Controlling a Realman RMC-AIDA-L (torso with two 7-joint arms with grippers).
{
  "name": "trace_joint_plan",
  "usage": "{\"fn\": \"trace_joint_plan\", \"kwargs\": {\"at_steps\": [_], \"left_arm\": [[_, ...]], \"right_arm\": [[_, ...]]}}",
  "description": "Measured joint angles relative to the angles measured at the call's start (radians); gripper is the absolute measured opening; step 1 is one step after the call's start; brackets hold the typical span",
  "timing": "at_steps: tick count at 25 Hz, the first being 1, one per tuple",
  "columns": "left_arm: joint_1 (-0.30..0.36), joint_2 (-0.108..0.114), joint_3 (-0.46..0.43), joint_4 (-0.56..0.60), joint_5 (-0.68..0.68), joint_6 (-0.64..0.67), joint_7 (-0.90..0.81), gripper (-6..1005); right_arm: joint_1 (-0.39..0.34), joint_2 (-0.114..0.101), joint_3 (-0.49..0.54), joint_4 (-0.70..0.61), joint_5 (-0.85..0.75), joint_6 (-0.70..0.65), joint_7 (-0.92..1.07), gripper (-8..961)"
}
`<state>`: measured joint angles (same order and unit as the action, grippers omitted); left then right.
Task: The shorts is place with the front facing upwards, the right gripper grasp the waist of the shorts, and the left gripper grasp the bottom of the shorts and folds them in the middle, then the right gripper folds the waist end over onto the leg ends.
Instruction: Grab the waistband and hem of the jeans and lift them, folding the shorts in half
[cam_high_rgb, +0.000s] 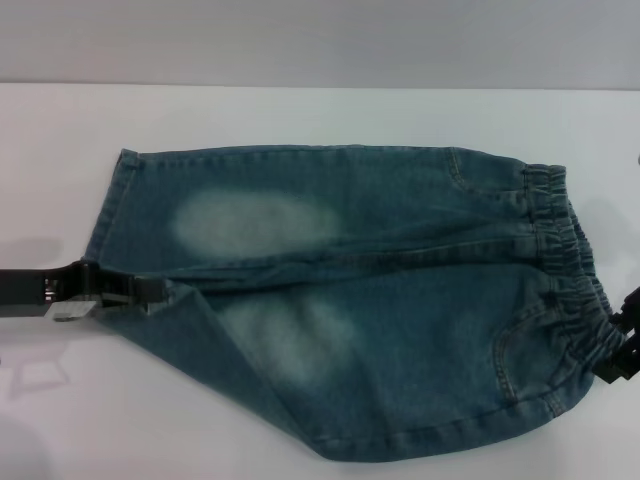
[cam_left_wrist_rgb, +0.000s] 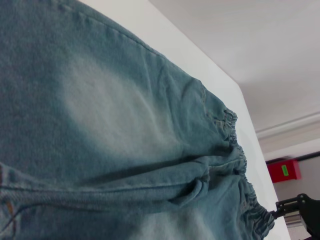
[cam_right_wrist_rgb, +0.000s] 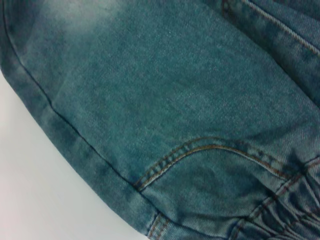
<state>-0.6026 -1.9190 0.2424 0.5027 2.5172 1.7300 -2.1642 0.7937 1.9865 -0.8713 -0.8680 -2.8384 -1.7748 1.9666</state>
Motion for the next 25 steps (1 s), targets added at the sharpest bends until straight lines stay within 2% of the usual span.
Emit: {"fn": "trace_joint_plan", "kwargs": {"at_steps": [9, 25], "left_arm": [[-0.003, 0.012, 0.000, 0.000, -0.026, 0.000, -0.003, 110], [-0.012, 0.019, 0.000, 0.007, -0.076, -0.006, -0.015, 117]], "right_arm": [[-0.013, 0.001, -0.012, 0.000, -0.005, 0.024, -0.024, 686], [-0.037, 0.000, -0.008, 0.000, -0.005, 0.043, -0.038, 17]]}}
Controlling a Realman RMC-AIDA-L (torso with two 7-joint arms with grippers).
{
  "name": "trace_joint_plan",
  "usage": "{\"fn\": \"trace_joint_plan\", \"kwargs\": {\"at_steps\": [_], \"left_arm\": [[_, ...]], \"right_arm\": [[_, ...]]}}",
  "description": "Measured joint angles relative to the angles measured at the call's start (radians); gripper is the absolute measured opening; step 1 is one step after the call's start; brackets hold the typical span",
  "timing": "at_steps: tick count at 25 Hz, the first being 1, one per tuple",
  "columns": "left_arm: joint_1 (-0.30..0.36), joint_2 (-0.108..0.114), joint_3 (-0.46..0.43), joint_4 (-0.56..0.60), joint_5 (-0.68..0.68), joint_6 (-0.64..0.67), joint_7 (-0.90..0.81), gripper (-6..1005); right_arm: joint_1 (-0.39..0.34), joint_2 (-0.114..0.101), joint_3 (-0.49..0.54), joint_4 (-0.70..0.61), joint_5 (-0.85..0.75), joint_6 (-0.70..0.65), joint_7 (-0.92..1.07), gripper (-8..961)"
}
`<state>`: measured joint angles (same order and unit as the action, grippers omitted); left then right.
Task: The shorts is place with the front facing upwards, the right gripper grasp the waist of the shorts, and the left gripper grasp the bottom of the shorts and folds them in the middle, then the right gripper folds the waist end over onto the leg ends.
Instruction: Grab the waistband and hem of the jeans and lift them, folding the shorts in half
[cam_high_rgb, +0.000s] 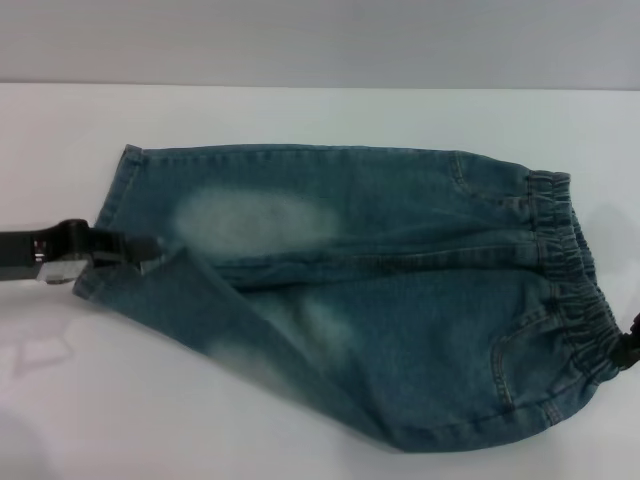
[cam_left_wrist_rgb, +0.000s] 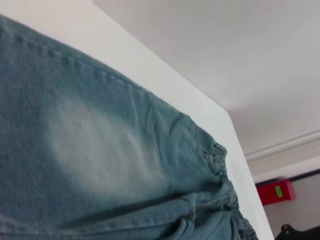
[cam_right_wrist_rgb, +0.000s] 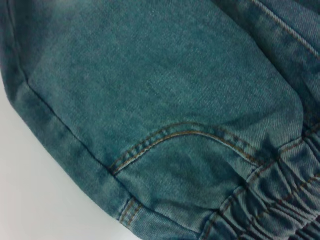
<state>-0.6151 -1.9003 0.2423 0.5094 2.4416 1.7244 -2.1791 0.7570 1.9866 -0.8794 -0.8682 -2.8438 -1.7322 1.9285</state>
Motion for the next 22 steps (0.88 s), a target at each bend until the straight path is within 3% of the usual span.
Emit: {"fn": "trace_joint_plan", "kwargs": {"at_steps": [7, 11, 16, 22], "left_arm": [[0.013, 0.015, -0.003, 0.007, -0.090, -0.040, -0.031, 120], [0.027, 0.028, -0.003, 0.007, -0.149, -0.082, -0.041, 121], [0.023, 0.032, -0.003, 0.005, -0.190, -0.133, -0.042, 123], [0.000, 0.031, -0.003, 0.008, -0.203, -0.214, -0.042, 126]], "right_arm": [[-0.082, 0.003, 0.091, -0.036, 0.111, 0.094, -0.002, -1], [-0.170, 0.013, 0.144, -0.039, 0.323, 0.205, -0.004, -1], [-0.267, 0.047, 0.160, -0.007, 0.654, 0.305, -0.068, -1], [-0.284, 0.052, 0.162, 0.134, 0.919, 0.424, -0.164, -1]]}}
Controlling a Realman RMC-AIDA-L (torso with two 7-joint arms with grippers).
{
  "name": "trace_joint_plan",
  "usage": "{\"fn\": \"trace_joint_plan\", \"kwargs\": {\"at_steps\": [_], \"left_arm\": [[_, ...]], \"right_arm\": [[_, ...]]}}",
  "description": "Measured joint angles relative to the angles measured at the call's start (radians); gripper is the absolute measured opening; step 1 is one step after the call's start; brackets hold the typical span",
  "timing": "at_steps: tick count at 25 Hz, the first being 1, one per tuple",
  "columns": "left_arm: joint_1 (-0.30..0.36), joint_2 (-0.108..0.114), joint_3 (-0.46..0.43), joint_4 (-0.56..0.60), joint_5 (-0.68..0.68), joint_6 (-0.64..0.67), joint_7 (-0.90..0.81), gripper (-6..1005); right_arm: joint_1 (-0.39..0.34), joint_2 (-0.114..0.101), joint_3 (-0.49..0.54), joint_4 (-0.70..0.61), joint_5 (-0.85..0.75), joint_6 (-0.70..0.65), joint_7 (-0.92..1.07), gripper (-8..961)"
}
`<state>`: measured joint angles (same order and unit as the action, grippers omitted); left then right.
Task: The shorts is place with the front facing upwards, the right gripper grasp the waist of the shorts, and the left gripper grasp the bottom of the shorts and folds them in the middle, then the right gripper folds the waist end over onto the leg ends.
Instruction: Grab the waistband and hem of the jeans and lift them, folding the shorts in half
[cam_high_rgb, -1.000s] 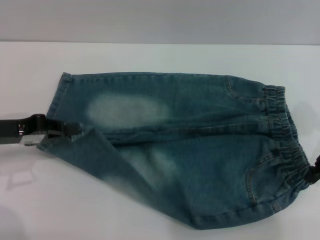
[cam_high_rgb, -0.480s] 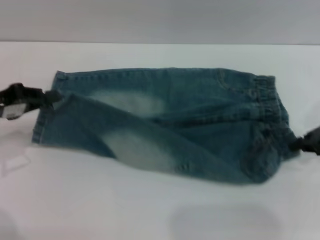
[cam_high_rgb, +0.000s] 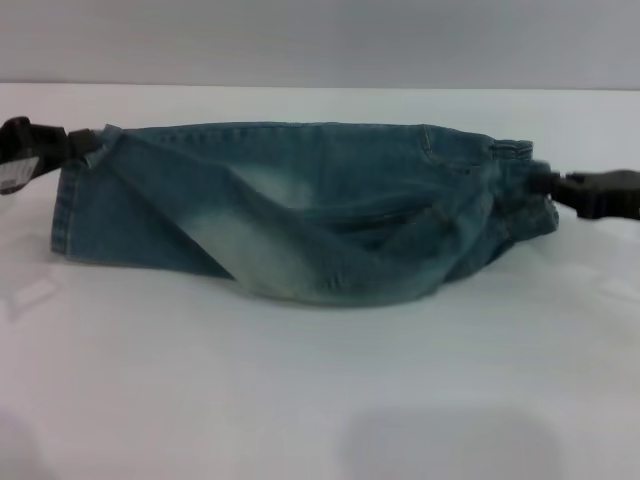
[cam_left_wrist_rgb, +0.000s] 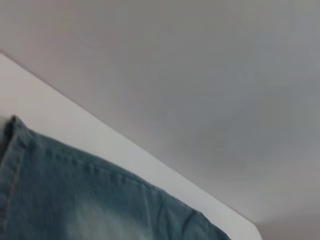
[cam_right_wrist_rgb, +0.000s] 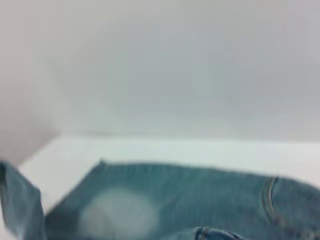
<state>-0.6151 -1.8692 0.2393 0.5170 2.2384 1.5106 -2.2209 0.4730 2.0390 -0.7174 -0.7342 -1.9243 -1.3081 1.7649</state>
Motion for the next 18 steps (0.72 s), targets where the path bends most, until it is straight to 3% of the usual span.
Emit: {"fn": "trace_joint_plan", "kwargs": {"at_steps": [7, 18], "left_arm": [[0.002, -0.012, 0.000, 0.000, -0.049, -0.084, 0.011, 129], [0.003, -0.047, 0.000, -0.001, -0.089, -0.213, 0.096, 134]], "right_arm": [[0.024, 0.016, 0.000, 0.113, 0.154, 0.174, -0.116, -1], [0.105, 0.033, -0.007, 0.211, 0.174, 0.403, -0.185, 0]]}}
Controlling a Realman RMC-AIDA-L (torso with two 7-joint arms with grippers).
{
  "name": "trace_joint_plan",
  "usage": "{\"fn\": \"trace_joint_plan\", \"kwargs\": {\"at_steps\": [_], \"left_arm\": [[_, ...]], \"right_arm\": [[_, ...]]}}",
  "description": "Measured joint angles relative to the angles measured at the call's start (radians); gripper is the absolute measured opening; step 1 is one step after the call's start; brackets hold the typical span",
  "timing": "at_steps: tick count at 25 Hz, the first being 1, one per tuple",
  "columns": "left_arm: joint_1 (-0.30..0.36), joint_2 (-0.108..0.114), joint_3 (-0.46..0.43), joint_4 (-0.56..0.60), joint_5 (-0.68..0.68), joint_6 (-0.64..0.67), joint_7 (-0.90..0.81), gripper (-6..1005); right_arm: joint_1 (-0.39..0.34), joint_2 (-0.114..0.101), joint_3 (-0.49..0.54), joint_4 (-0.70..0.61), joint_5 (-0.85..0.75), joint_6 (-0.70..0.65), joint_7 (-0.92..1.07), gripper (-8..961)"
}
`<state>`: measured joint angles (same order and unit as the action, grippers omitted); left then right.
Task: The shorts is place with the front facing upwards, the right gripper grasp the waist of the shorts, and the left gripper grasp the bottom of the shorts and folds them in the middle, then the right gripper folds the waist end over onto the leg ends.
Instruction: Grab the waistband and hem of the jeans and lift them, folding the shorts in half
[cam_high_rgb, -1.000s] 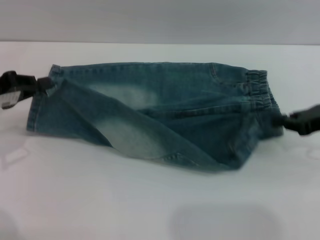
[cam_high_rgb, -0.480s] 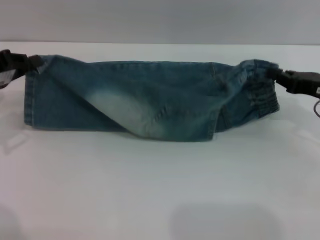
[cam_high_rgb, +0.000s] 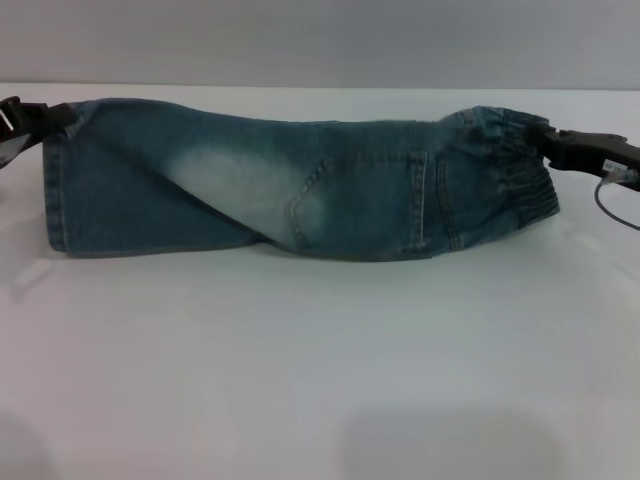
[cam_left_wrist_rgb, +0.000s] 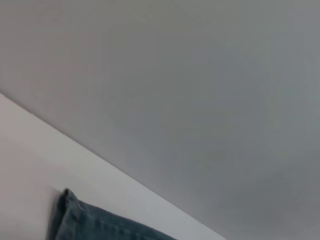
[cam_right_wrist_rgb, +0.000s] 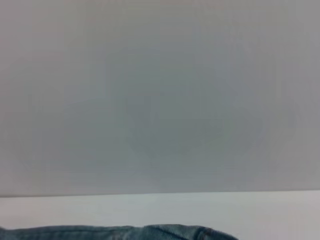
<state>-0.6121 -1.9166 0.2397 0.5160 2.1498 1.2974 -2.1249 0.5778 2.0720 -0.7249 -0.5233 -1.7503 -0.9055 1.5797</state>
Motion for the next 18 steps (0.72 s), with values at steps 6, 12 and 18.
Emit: {"fn": "trace_joint_plan", "kwargs": {"at_steps": [6, 12, 18], "left_arm": [[0.000, -0.014, 0.008, -0.001, -0.014, -0.071, 0.064, 136], [0.000, -0.022, 0.015, -0.001, -0.009, -0.137, 0.116, 139], [0.000, -0.024, 0.085, 0.001, -0.006, -0.201, 0.126, 141]], "right_arm": [[0.033, 0.001, -0.003, 0.040, 0.041, 0.053, -0.044, 0], [0.051, 0.000, -0.002, 0.055, 0.051, 0.102, -0.045, 0], [0.053, 0.000, -0.004, 0.055, 0.052, 0.109, -0.046, 0]]}}
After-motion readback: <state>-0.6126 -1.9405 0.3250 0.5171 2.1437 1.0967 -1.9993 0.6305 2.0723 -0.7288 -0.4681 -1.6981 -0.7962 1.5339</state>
